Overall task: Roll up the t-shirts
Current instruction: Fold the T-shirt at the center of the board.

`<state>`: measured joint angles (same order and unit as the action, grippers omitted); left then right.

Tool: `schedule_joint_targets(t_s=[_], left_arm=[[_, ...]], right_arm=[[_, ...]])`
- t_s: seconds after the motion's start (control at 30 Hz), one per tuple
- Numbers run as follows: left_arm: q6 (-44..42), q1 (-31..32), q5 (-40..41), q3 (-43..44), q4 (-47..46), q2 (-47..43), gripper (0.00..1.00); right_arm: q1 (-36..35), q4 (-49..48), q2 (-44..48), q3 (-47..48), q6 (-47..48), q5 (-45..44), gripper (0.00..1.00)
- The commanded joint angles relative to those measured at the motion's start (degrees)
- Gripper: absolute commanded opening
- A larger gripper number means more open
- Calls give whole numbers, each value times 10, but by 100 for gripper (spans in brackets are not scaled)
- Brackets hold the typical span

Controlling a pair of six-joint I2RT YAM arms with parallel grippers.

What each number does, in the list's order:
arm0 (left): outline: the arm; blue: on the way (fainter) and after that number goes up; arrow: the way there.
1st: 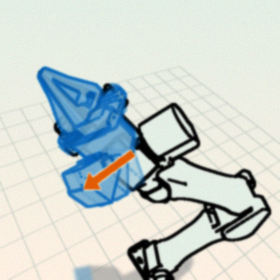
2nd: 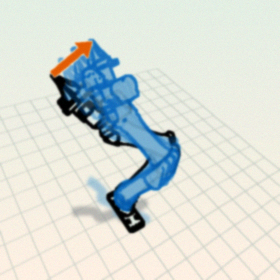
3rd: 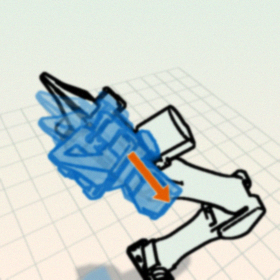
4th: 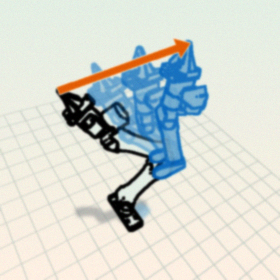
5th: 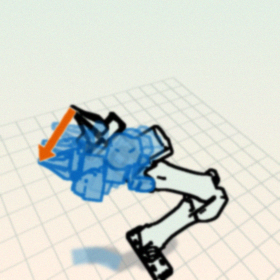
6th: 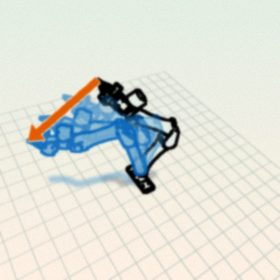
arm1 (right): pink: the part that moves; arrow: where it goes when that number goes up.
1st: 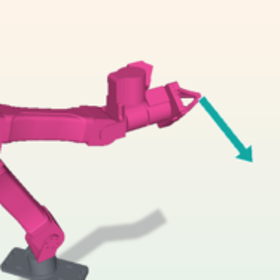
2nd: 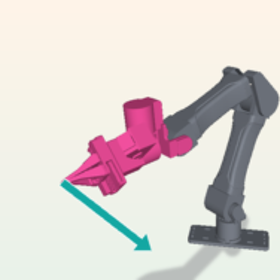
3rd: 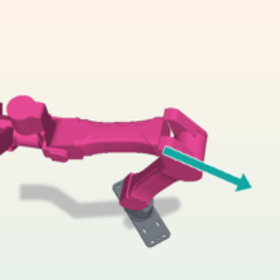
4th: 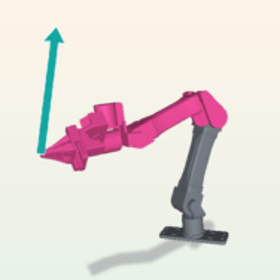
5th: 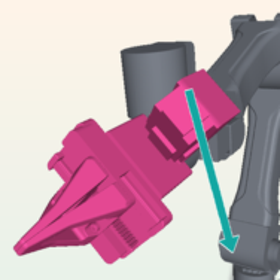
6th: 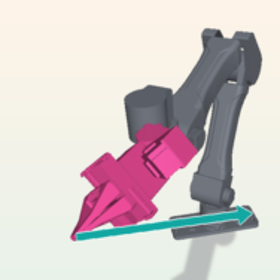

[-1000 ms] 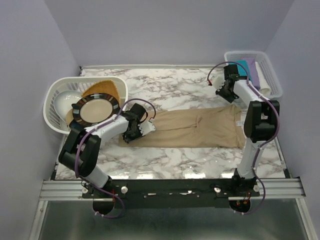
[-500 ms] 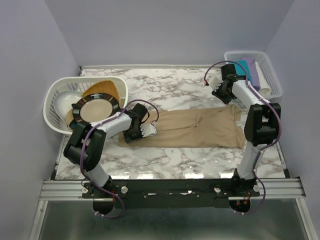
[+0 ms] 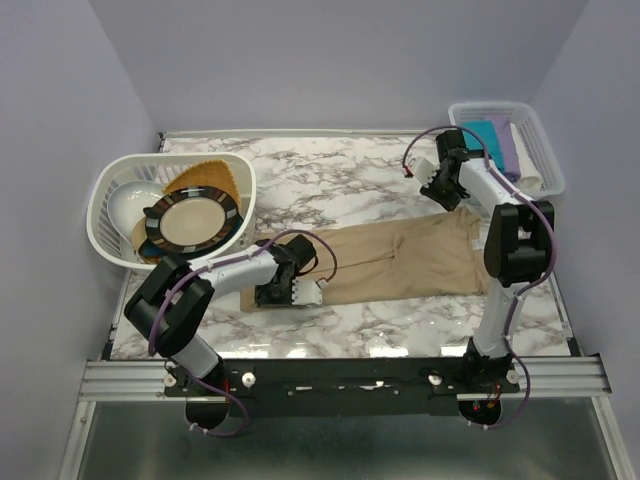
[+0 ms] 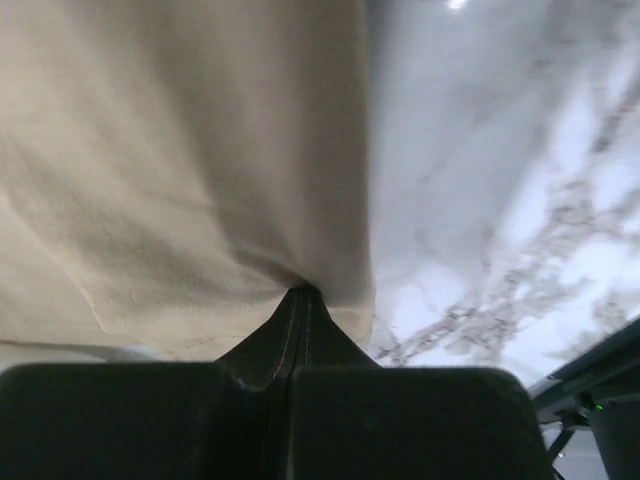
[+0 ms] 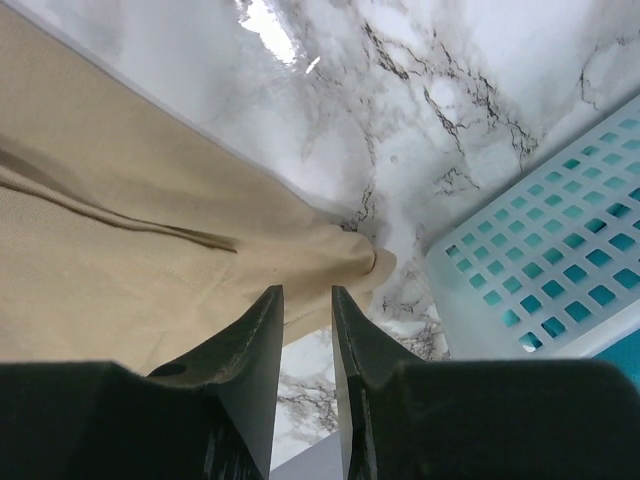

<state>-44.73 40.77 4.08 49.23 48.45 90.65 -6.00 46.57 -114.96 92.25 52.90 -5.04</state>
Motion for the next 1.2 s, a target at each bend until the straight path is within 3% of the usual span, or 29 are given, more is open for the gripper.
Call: schedule_joint_targets(t_s=[0.0,0.13,0.27,0.33,0.37,0.4,0.43,0.67,0.9,1.03,1.17], left_arm=[[24,42,-102,-31,57,-4,1],[39,50,-115,-23,73,-27,2],[51,37,-71,14,53,-68,2],[64,34,-45,35,31,-74,1],[75,33,-45,41,26,-71,1],[82,34,-29,44,13,-67,0],[88,33,-9,46,5,-62,0],[90,35,8,10,-43,-9,0],[147,59,-2,-7,-46,43,0],[180,76,-7,11,-31,59,0],[215,97,-28,24,-19,65,0]], right_arm=[[-17,41,-2,19,18,12,34],[-32,66,25,3,14,15,34],[-40,84,56,-31,10,3,34],[-41,86,56,-44,7,-15,25],[-41,87,54,-53,5,-29,10],[-41,84,47,-61,5,-40,2],[-42,78,43,-67,7,-52,1],[-41,46,-26,-42,26,-96,0],[-42,29,-83,-4,42,-99,0],[-47,26,-133,55,69,-95,0],[-67,29,-204,184,92,-84,0]])
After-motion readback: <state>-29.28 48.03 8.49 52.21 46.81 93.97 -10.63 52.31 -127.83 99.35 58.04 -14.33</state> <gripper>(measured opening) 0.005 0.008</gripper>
